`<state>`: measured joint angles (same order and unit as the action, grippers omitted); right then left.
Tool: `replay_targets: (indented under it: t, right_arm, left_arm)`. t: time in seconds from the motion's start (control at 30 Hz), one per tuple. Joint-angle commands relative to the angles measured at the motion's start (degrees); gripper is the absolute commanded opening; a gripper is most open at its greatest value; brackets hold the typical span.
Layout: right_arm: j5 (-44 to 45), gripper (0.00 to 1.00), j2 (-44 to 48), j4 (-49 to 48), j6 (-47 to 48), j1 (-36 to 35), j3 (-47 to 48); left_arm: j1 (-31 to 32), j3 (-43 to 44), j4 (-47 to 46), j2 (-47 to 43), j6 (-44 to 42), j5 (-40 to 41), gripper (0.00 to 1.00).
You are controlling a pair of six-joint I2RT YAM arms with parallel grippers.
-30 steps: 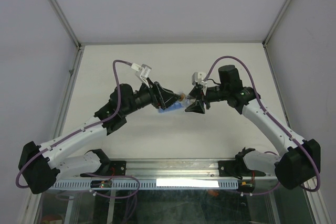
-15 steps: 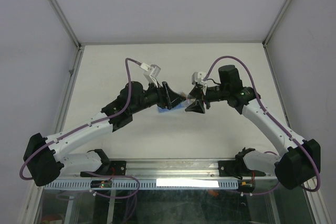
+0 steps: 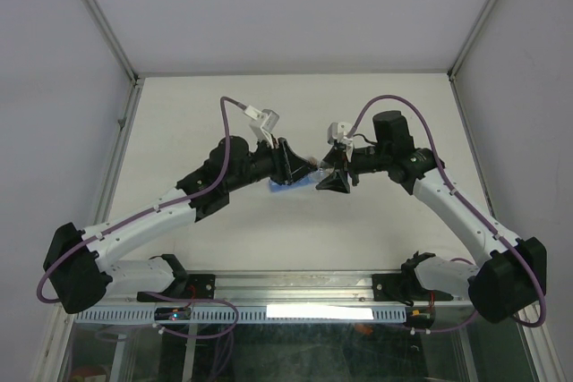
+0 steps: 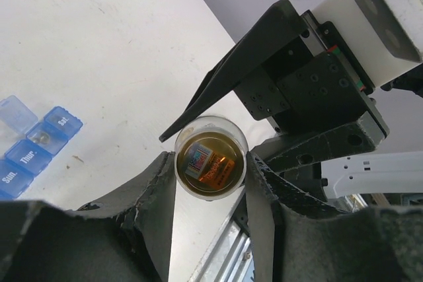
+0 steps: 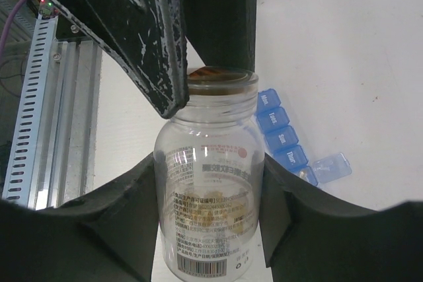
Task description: Sort the pills into containers
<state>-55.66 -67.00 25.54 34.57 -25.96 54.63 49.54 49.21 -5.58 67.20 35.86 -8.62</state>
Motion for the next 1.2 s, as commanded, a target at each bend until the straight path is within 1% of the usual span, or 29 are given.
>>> replay_targets:
  t: [0.0,0.03,0.13,0.2,0.3,0.4,0.47,0.57,0.63,0.67,0.7,0.8,0.87,1.0,1.07,1.1,1.13,1.17]
  right_arm:
    - [-0.3,0.00,1.5,-3.1,-0.4,0.3,1.0]
    - [-0.4,0.00,1.5,-3.1,-0.4,0.2,0.9]
    - [-0.4,0.00,1.6,-3.1,-0.4,0.3,0.9]
    - [-0.4,0.00,1.7,-3.1,-0.4,0.3,0.9]
    - [-0.7,0.00,1.8,-3.1,-0.3,0.3,0.9]
    - [-0.8,0.00,2.0,-3.1,-0.3,0.3,0.9]
    - [-1.0,0.00,2.1,-3.1,-0.3,0.4,0.9]
    - [-1.4,0.00,2.1,-3.1,-0.2,0.5,0.9]
    - [-1.6,0.00,2.1,-3.1,-0.2,0.5,0.8]
    - [-1.8,0.00,2.0,-3.1,-0.2,0.5,0.7]
    - [-1.8,0.00,2.0,-3.1,-0.2,0.5,0.8]
    - [-1.8,0.00,2.1,-3.1,-0.2,0.5,0.8]
    - [-1.8,0.00,2.1,-3.1,-0.1,0.5,0.7]
    - [-1.7,0.00,2.1,-3.0,0.0,0.5,0.7]
    - [-1.7,0.00,1.9,-3.0,0.0,0.5,0.7]
    - [-1.7,0.00,1.9,-3.0,0.1,0.5,0.7]
    - [-1.7,0.00,1.9,-3.0,0.1,0.6,0.7]
    - [-1.7,0.00,1.8,-3.0,0.2,0.6,0.7]
  left_arm:
    - [0.5,2.9,-0.9,0.3,-1.5,-2.5,0.33]
    - [0.5,3.0,-0.8,0.4,-1.7,-2.9,0.27]
    - [0.5,3.1,-0.7,0.6,-4.3,-5.0,0.18]
    - [0.5,3.2,-1.2,1.0,-8.4,-8.4,0.16]
    - [0.4,2.9,-1.9,2.5,-18.8,-16.5,0.11]
    - [-0.5,2.9,-0.9,4.5,-29.8,-24.2,0.12]
    - [-2.0,3.1,0.8,5.7,-37.2,-31.8,0.12]
    - [-6.6,4.0,2.6,8.7,-47.1,-43.1,0.11]
    - [-7.2,5.0,2.6,10.6,-54.0,-47.1,0.09]
    - [-7.3,5.6,2.4,11.7,-57.2,-48.6,0.05]
    - [-7.3,6.3,1.9,12.6,-58.8,-49.3,0.00]
    - [-8.3,9.9,1.5,16.4,-59.3,-51.0,0.00]
    - [-8.8,11.7,1.7,17.3,-58.9,-51.2,0.12]
    - [-9.0,11.9,0.8,15.8,-59.2,-49.1,0.47]
    - [-9.0,10.0,-3.2,14.2,-56.4,-45.7,0.64]
    - [-9.1,8.6,-5.4,12.2,-55.5,-43.8,0.78]
    - [-9.1,6.9,-8.1,11.0,-54.2,-42.8,0.96]
    - [-9.2,5.0,-11.2,9.7,-52.5,-41.5,0.99]
